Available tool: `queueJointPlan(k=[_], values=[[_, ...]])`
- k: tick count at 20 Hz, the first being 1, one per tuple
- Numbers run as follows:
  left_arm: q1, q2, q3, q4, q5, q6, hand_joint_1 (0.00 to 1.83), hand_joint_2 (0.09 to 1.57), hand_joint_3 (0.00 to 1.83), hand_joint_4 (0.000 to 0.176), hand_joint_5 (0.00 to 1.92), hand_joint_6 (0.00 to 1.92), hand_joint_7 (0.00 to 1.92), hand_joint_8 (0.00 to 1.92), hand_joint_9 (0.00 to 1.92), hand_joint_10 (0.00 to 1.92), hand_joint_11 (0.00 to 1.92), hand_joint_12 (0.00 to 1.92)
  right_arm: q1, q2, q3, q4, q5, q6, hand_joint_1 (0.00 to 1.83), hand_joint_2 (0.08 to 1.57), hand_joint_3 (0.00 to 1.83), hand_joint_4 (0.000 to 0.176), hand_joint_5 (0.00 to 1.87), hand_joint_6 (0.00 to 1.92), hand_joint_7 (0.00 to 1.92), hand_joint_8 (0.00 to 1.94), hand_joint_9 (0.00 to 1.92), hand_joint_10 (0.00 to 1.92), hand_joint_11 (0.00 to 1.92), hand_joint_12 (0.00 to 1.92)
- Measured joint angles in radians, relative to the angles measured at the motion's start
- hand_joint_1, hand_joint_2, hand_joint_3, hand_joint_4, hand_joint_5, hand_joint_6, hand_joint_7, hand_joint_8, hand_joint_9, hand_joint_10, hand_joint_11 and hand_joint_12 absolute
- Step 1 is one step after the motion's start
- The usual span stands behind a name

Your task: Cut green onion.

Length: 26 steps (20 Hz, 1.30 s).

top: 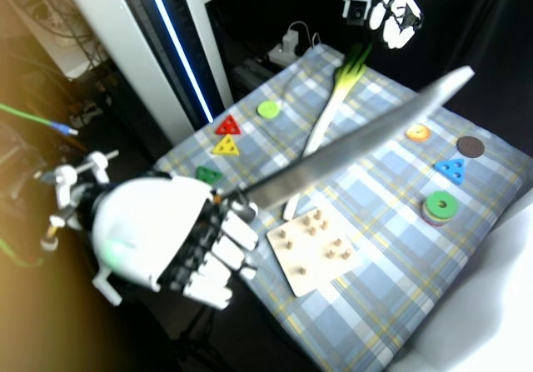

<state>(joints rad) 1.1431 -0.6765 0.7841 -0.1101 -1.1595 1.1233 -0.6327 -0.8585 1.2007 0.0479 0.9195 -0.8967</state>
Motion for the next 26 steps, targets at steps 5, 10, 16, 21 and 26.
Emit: queueJointPlan(k=[5, 10, 16, 21, 26], values=[[-0.146, -0.046, 0.028, 0.154, 0.211, 0.003, 0.29, 1.35, 0.00, 0.123, 0.54, 0.00, 0.49, 0.00, 0.46, 0.00, 0.02, 0.93, 0.000, 0.018, -0.042, -0.063, 0.049, 0.000, 0.53, 1.39, 0.00, 0.000, 1.12, 1.92, 1.31, 1.94, 1.41, 1.92, 1.43, 1.92], [-0.268, -0.149, 0.047, 0.286, 0.462, 0.058, 0.07, 1.38, 0.00, 0.124, 0.44, 0.01, 0.45, 0.00, 0.46, 0.01, 0.09, 0.81, 0.000, 0.018, -0.056, -0.056, 0.063, -0.030, 0.47, 1.38, 0.00, 0.000, 1.07, 1.92, 1.33, 1.94, 1.45, 1.92, 1.50, 1.92], [-0.342, -0.233, 0.080, 0.395, 0.614, 0.058, 0.00, 1.39, 0.01, 0.100, 0.43, 0.00, 0.45, 0.00, 0.48, 0.00, 0.11, 0.76, 0.000, -0.002, -0.069, -0.023, 0.071, -0.040, 0.42, 1.38, 0.00, 0.000, 1.04, 1.92, 1.32, 1.94, 1.43, 1.92, 1.46, 1.92], [-0.372, -0.272, 0.089, 0.496, 0.728, 0.058, 0.00, 1.38, 0.00, 0.004, 0.32, 0.01, 0.38, 0.01, 0.33, 0.01, 0.00, 0.51, -0.019, -0.013, -0.084, -0.018, 0.072, -0.041, 0.50, 1.36, 0.00, 0.010, 1.03, 1.92, 1.31, 1.94, 1.43, 1.92, 1.46, 1.92], [-0.391, -0.274, 0.091, 0.498, 0.793, 0.135, 0.00, 1.39, 0.00, 0.000, 0.22, 0.00, 0.28, 0.01, 0.25, 0.01, 0.03, 0.23, -0.074, -0.017, -0.101, 0.005, 0.070, -0.040, 0.56, 1.36, 0.00, 0.038, 1.09, 1.92, 1.38, 1.94, 1.49, 1.92, 1.48, 1.92]])
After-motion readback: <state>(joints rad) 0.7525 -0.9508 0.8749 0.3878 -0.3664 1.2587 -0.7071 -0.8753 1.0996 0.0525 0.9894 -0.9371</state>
